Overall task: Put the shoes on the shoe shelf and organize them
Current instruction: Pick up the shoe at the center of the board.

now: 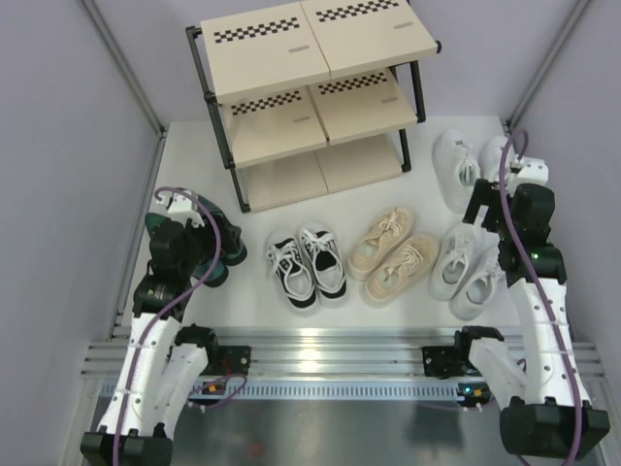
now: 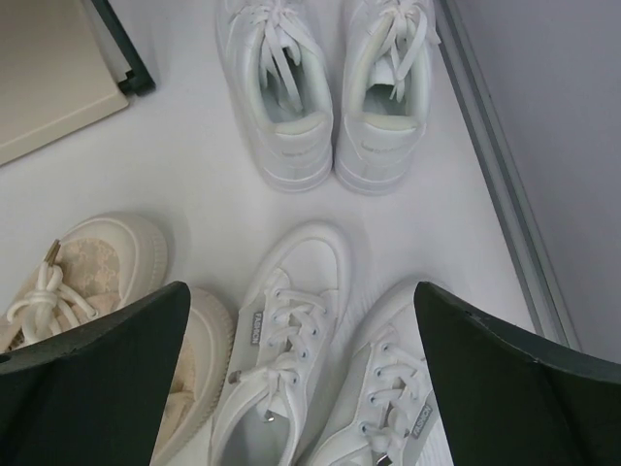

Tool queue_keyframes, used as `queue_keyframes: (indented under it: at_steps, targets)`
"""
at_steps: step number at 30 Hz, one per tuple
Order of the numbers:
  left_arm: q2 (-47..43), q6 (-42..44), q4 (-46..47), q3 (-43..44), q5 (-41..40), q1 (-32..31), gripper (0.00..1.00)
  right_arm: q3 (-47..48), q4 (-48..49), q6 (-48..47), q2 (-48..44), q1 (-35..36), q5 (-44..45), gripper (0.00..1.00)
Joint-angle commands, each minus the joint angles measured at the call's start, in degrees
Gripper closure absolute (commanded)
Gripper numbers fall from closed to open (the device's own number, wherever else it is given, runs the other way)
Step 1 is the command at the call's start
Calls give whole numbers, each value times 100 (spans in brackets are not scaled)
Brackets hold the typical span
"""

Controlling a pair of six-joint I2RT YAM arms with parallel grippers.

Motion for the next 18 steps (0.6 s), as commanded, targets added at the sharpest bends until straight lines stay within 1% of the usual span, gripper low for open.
queue_keyframes:
  at_steps: [1, 4, 5, 6, 7, 8, 10, 11, 12, 13, 14, 15, 18]
  targets:
    - [-27, -187, 101, 393, 52, 8, 2, 442, -121, 128, -14, 54, -12, 1]
    - [-9, -581, -267, 595, 166, 8, 2, 539, -165, -117, -84, 54, -232, 1]
    - [-9, -704, -425, 622, 453, 8, 2, 522, -148, -249, -163, 54, -346, 1]
    - [-27, -967, -505, 622, 613, 8, 2, 504, -165, -598, -216, 54, -825, 1]
    - [-53, -1117, -567, 578, 754, 8, 2, 460, -191, -845, -277, 71, -1109, 1]
    - [-97, -1406, -602, 526, 1042, 8, 2, 425, -209, -1413, -373, 80, -1781, 0]
    - [-141, -1654, -743, 403, 1325, 8, 2, 442, -673, -2145, -348, 150, -2619, 1]
    - [-176, -1759, -804, 376, 1509, 8, 2, 468, -884, -2836, -296, 168, -2997, 1]
    - [-237, -1978, -918, 350, 1563, 8, 2, 556, -1356, -3060, -252, 238, -3488, 1]
    - [-264, -2058, -971, 315, 1616, -1, 2, 609, -1543, -3228, -103, 290, -3650, 1]
    - [-316, -2198, -1015, 306, 1651, -10, 2, 670, -1798, -3595, -41, 326, -4008, 0]
    - [-352, -2261, -1094, 305, 1643, -19, 2, 680, -1896, -3625, 12, 361, -4142, 1]
    - [-308, -2463, -1165, 314, 1486, -185, 2, 479, -1748, -3441, 188, 361, -4407, 1]
